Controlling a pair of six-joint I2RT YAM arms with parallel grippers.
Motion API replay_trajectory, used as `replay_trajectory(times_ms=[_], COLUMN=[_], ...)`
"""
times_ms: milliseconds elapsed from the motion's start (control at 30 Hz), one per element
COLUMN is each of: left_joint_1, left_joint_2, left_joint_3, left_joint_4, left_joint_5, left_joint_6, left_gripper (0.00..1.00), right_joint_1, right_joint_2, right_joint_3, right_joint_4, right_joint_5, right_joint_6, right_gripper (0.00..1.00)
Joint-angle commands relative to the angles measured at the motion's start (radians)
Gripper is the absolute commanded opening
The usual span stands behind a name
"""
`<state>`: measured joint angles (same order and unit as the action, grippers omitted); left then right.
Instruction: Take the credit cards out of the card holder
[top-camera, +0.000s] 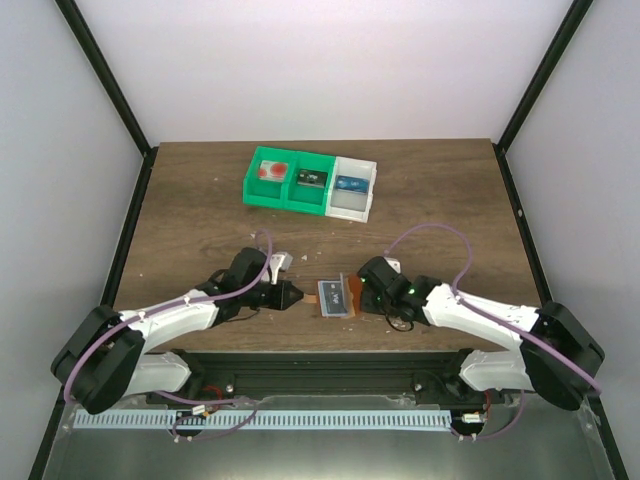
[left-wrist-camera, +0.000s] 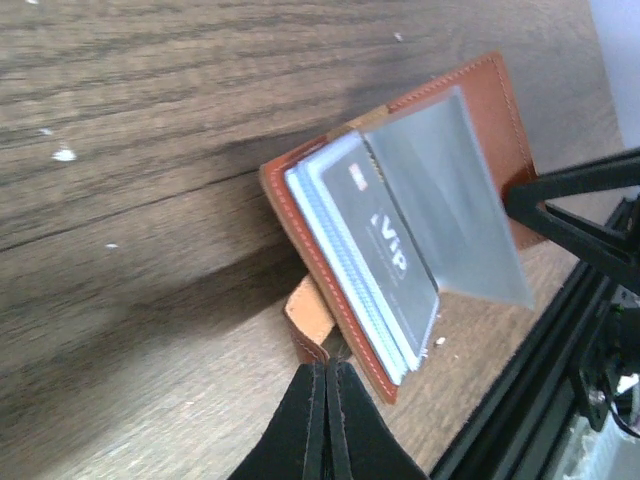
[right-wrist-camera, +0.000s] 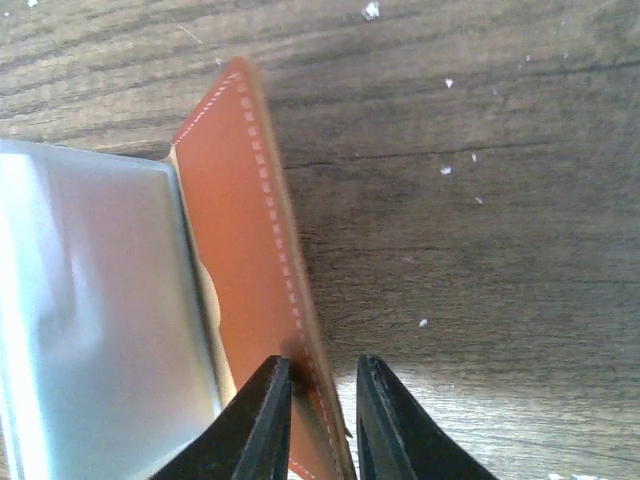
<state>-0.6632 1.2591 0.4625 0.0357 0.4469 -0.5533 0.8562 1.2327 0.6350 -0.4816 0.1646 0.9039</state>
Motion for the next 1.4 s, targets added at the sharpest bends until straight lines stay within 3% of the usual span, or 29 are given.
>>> replay_trajectory(times_ms=[0,267,367,400,600,833,933,1000,1033,1067,1133,1233,1367], left_joint_1=[0.025,0.046,0.046,0.045,0.034,-0.001,-0.006,-0.006,-0.006,-0.007,-0.006,-0.006,-0.007], left_joint_2=[-0.031,-0.067,-0.081,-0.086,-0.070,-0.058,-0.070,-0.061,-0.048,-0.035,0.000,0.043,0.103], left_joint_3=[-0.008,-0.006,0.008,0.010,0.045,0.092,0.083,0.061,0.055,0.049,0.040,0.032,0.029], left_joint_4=[-0.054,-0.077,-0.074,-0.064,-0.009,0.020,0.061,0.116,0.136,0.151,0.160,0.181,0.240], left_joint_5=[-0.063,-0.048,-0.036,-0.022,0.071,0.070,0.070,0.107,0.121,0.131,0.130,0.139,0.163], left_joint_6=[0.026,0.013,-0.007,-0.015,-0.052,-0.080,-0.101,-0.128,-0.135,-0.137,-0.123,-0.116,-0.128], left_gripper=[0.00,0.00,0.22,0.26,0.35,0.47,0.44,0.38,0.31,0.17,0.05,0.02,0.01], right_joint_1=[0.007,0.007,0.007,0.008,0.007,0.007,0.007,0.007,0.007,0.007,0.011,0.023,0.061], right_joint_2=[0.003,0.003,-0.013,-0.017,-0.013,-0.011,-0.019,-0.017,-0.018,-0.019,-0.033,-0.071,-0.105], right_joint_3=[-0.039,-0.032,-0.051,-0.061,-0.085,-0.075,-0.071,-0.059,-0.048,-0.034,0.004,0.064,0.135], right_joint_4=[0.039,0.057,0.130,0.157,0.187,0.150,0.143,0.120,0.105,0.081,0.034,-0.033,-0.045], right_joint_5=[-0.010,-0.024,-0.086,-0.102,-0.119,-0.096,-0.095,-0.082,-0.074,-0.066,-0.049,-0.027,-0.037], right_joint_6=[0.028,0.016,-0.007,-0.009,-0.006,-0.006,-0.007,-0.004,-0.005,-0.003,-0.005,-0.007,-0.013], right_gripper=[0.19,0.20,0.10,0.04,0.00,0.01,0.01,0.06,0.11,0.16,0.22,0.29,0.31])
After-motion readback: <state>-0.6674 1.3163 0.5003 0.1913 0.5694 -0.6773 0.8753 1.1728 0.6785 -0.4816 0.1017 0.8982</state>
